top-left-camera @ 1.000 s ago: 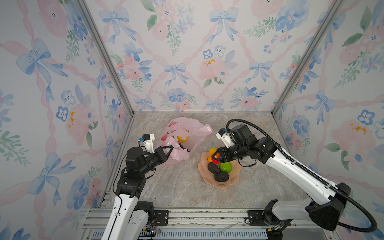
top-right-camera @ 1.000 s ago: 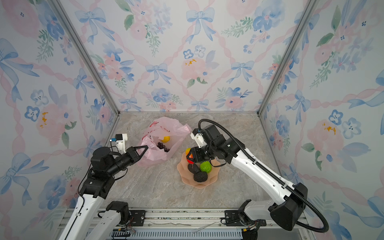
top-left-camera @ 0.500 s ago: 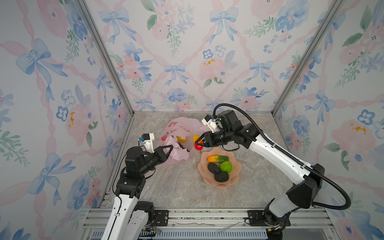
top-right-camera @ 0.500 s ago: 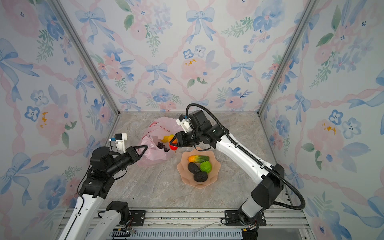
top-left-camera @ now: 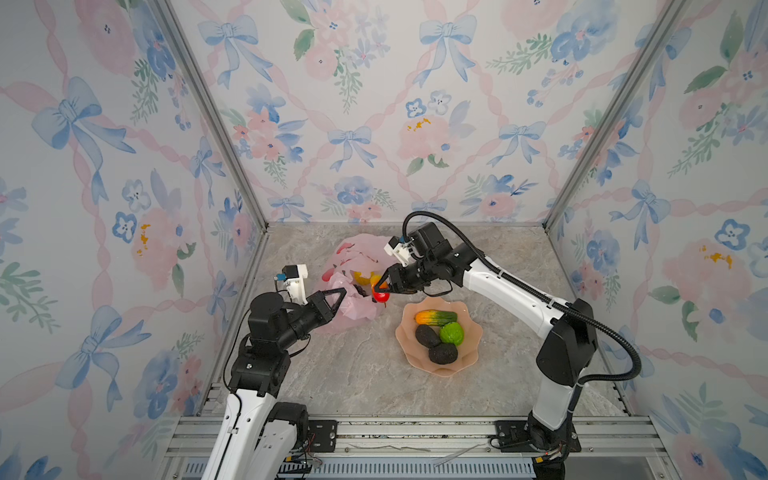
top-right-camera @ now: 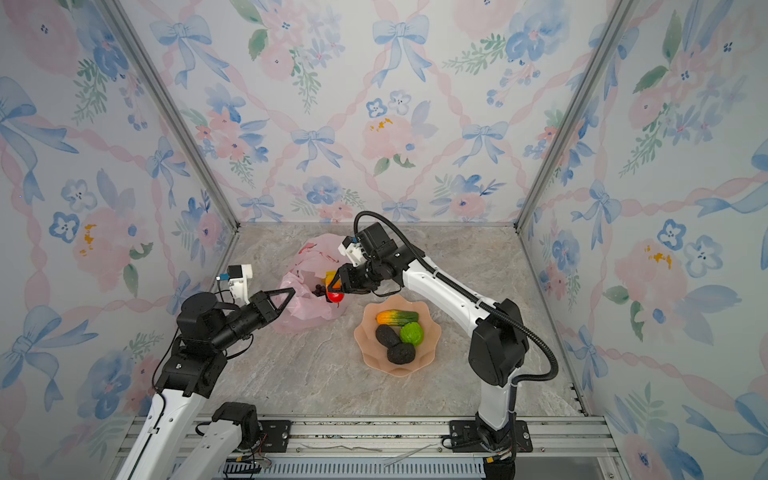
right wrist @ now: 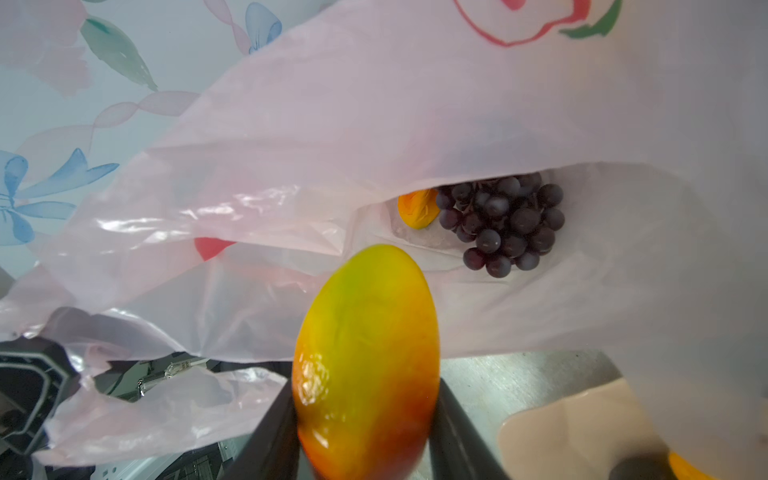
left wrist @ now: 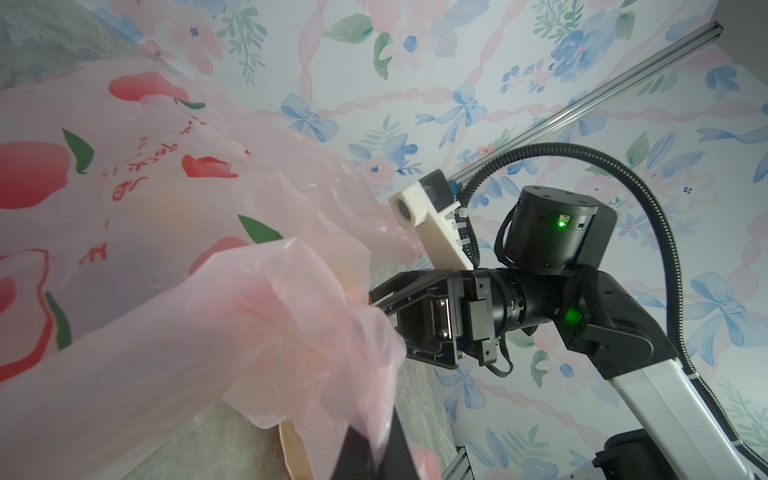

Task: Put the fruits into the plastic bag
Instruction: 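Lower the mango into the bag and open the right gripper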

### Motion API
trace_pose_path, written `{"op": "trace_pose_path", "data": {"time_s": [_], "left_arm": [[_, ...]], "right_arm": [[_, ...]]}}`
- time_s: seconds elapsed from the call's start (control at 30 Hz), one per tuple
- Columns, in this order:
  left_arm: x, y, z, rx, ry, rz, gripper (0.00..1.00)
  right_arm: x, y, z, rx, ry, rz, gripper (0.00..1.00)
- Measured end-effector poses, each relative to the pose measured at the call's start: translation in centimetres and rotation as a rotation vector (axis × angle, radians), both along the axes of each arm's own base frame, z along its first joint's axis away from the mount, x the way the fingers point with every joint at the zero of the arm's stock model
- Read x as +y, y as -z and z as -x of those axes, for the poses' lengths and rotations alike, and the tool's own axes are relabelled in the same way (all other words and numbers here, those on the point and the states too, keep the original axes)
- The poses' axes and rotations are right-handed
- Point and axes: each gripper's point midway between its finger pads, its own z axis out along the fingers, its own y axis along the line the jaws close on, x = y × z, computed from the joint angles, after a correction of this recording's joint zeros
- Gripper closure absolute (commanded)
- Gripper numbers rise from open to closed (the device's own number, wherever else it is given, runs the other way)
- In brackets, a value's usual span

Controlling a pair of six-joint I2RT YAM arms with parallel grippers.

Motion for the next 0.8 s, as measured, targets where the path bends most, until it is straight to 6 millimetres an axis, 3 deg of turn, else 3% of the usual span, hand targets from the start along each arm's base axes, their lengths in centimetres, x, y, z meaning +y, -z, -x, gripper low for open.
{"op": "trace_pose_path", "data": {"time_s": [0.3, 0.53, 0.8], "left_arm": [[-0.2, 0.2, 0.0, 0.009, 0.008, 0.003, 1.00], [-0.4, 0.1, 0.2, 0.015, 0.016, 0.015, 1.00], [-0.7, -0.2, 0.5, 0.006, 0.023, 0.025, 1.00]], "right_arm": [[0.6, 0.2, 0.2, 0.029, -0.021, -0.020, 0.55], [3.3, 1.8, -1.3, 0.045, -0.037, -0.015, 0.55], [5.8, 2.3, -2.8, 0.038, -0.040, -0.016, 0.53]]}}
